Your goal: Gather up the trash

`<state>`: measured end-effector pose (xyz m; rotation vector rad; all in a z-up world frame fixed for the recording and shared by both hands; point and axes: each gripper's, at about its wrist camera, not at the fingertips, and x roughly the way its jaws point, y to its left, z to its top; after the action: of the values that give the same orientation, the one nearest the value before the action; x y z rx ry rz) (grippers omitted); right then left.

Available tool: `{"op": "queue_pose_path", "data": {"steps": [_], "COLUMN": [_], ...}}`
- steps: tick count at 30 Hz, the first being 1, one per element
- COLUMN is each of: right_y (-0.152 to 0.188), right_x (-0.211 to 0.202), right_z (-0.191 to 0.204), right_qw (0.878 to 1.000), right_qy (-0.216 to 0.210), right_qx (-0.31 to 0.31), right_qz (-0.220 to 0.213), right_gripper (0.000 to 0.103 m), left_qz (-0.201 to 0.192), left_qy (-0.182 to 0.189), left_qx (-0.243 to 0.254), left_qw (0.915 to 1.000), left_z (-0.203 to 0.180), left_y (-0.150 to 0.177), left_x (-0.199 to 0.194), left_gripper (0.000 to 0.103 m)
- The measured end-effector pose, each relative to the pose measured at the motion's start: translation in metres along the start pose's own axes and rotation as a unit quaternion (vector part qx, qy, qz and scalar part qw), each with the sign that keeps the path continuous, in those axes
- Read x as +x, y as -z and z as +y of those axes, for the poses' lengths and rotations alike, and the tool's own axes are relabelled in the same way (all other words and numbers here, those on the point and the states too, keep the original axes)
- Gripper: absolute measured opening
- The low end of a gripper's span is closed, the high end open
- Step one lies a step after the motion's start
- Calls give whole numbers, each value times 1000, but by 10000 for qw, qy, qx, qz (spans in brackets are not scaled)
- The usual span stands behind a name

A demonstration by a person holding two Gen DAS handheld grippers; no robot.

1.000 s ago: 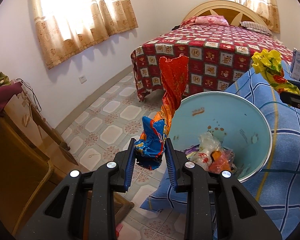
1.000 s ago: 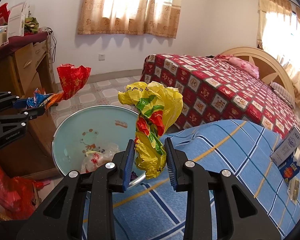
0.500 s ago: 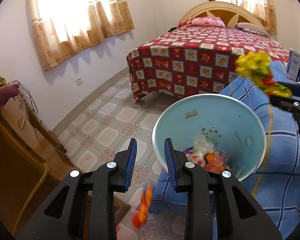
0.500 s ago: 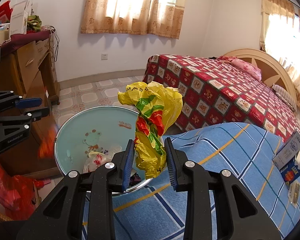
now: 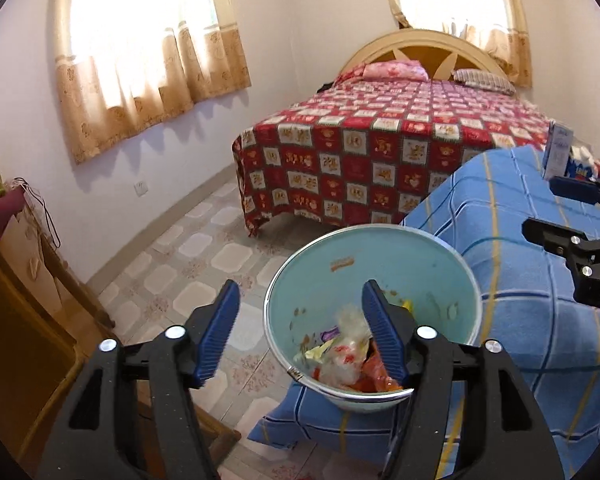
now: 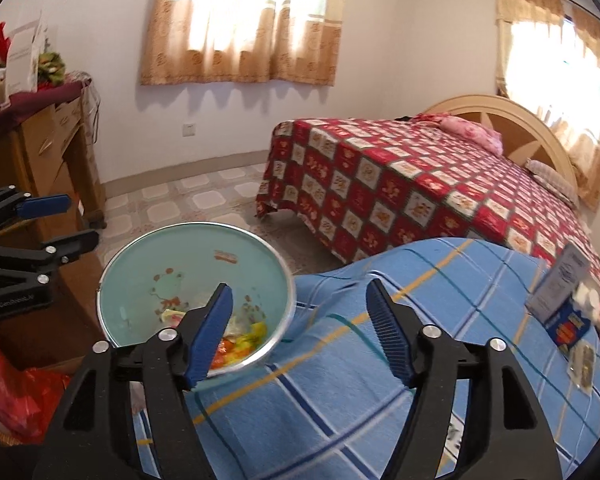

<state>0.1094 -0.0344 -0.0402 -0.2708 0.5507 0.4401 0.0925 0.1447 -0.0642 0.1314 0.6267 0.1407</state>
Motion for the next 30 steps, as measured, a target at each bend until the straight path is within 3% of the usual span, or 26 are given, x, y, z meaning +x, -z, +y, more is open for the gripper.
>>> {"op": "queue_pose_path", "data": {"steps": [1,15,30], "right_y": [1,16,19], "right_x": [-3,-73,-92], "right_z": [-4,-39,-44], "right_qw": [10000,9970,9957], "right_qy": [-8,350,480], "right_qx": [44,474,533], "right_qz": [-22,-499,-582], "right_gripper": [74,81,82], "left_qz": [-47,-604,-746], "left_qy": [14,255,304], "left_qx": [-24,63,99], "left_qw": [10000,9978,9967], "left_z": [-1,-26,-34], "left_y": [-2,-17,-19], "left_x": [-4,-55,-66], "left_gripper": [77,86,94]}}
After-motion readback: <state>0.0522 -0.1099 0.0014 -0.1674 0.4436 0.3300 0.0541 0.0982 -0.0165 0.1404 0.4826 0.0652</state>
